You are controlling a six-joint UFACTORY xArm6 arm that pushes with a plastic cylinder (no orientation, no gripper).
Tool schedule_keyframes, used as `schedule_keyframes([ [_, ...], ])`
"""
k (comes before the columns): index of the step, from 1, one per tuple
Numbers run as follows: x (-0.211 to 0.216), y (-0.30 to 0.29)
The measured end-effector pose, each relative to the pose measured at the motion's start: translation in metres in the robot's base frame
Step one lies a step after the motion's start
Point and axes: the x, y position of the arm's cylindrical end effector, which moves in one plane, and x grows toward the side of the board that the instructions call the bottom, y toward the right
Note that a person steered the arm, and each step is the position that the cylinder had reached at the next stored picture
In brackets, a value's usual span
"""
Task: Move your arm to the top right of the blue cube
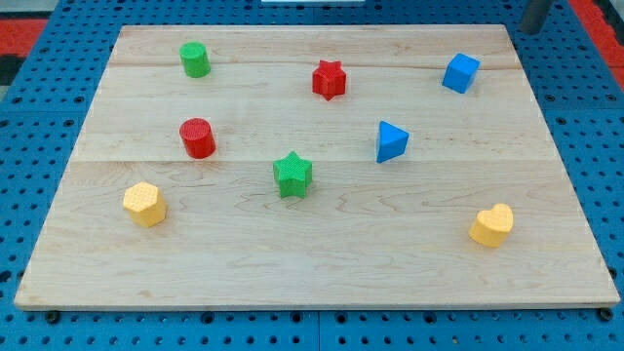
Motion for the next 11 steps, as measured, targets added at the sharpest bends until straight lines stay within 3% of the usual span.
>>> schedule_keyframes([
  [5, 0.000, -0.007],
  [7, 0.054, -0.009],
  [8, 0.083, -0.035],
  [10, 0.079, -0.102],
  [11, 0.078, -0.106],
])
